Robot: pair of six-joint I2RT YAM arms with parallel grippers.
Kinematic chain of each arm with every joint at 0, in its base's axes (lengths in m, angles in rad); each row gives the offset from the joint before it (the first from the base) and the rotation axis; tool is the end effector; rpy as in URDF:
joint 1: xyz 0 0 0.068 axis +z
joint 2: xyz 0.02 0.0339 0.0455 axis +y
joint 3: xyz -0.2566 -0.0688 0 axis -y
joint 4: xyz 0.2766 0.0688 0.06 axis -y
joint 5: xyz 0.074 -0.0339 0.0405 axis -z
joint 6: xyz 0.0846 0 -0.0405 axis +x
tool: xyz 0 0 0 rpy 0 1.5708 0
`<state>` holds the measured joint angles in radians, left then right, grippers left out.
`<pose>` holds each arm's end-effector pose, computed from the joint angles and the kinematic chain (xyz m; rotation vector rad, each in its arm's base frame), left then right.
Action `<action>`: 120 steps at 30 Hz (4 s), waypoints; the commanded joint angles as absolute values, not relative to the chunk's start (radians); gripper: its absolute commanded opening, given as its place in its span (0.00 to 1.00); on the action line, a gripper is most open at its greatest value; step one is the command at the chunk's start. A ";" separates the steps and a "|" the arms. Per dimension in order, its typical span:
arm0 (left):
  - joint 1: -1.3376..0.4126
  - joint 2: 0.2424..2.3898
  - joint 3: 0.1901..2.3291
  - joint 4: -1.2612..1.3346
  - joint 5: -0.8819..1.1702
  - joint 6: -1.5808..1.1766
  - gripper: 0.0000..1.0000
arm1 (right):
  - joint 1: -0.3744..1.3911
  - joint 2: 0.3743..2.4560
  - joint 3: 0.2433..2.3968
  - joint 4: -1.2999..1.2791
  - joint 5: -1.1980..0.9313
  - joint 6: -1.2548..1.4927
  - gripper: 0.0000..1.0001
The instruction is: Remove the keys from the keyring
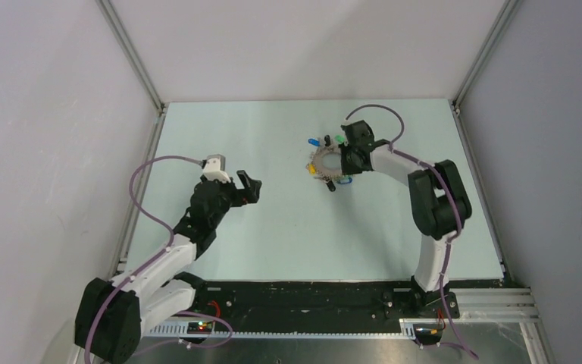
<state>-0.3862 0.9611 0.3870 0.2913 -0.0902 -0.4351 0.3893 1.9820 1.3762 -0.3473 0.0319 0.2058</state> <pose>0.2714 -0.1021 0.1799 -0.1096 1.8775 -0.4856 0.4414 0.1781 0.1113 -0.2194 2.5254 0.1985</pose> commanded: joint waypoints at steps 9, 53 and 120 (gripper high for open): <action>-0.494 1.104 0.480 0.417 0.104 -0.380 0.98 | 0.510 1.508 1.059 -0.246 -0.050 0.239 0.00; -0.922 1.272 0.489 0.662 0.195 0.115 0.76 | 0.615 1.174 1.007 -0.258 -0.251 0.416 0.00; -0.938 0.866 0.255 0.690 0.307 0.468 0.24 | 0.806 0.907 0.730 -0.155 -0.432 -0.899 0.00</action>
<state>-0.9344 0.9031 0.2405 0.5152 0.3359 0.5137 0.7830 0.8944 0.6949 -0.2302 -0.5602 -0.8783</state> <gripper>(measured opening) 0.150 0.104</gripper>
